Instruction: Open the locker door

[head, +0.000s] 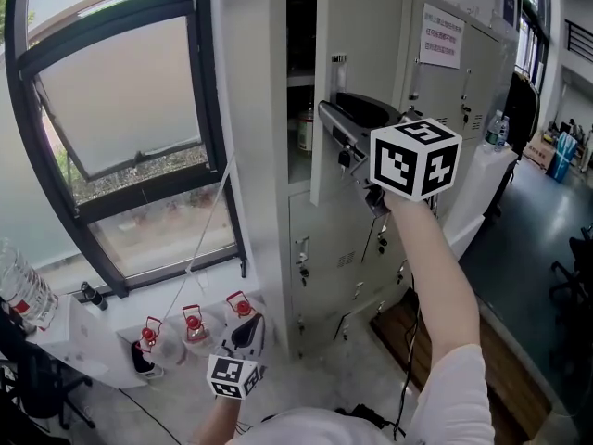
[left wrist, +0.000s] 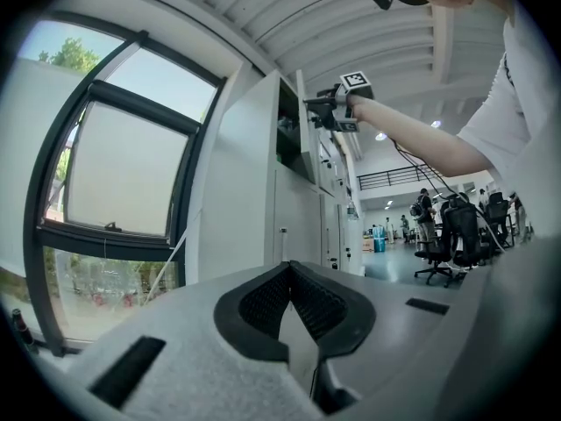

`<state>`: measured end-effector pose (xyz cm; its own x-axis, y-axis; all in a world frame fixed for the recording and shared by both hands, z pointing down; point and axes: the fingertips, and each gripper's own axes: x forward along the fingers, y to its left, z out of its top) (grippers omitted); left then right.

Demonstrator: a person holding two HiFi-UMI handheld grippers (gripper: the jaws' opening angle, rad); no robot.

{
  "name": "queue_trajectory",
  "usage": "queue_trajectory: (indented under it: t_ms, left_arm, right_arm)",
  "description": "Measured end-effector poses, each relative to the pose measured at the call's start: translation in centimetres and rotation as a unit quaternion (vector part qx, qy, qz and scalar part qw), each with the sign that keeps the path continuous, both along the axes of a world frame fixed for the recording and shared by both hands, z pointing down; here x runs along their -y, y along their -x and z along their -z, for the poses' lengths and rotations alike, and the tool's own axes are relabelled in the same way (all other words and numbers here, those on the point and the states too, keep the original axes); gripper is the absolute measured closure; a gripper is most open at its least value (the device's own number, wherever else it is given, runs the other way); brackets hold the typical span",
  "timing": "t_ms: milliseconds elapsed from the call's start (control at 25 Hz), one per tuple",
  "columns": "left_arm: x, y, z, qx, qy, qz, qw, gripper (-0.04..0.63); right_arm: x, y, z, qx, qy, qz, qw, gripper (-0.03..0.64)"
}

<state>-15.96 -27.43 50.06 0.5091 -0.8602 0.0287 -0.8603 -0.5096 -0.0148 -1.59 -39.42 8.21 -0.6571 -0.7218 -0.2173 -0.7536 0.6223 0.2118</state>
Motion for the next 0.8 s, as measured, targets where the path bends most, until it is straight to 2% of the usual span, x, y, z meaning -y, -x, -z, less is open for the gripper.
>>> queue_trajectory:
  t_ms: [360,640,800]
  left_arm:
    - [-0.5,-2.6,-0.1,0.0,0.002,-0.041,0.9991,0.586]
    - [-0.7,-6.7,0.3,-0.002,-0.001,-0.091,0.9959,0.586]
    - [-0.9,-9.3,0.7,-0.003,-0.004,-0.118,0.993,0.587]
  right_arm:
    - [-2.9,-3.5,-0.1,0.007,-0.008,-0.029,1.0,0.467]
    - [-5.8,-8.1,0.1,0.001,-0.027,-0.08,0.996,0.462]
    - [-7.0,-11.4,0.1,0.012,-0.021,-0.107,0.994,0.462]
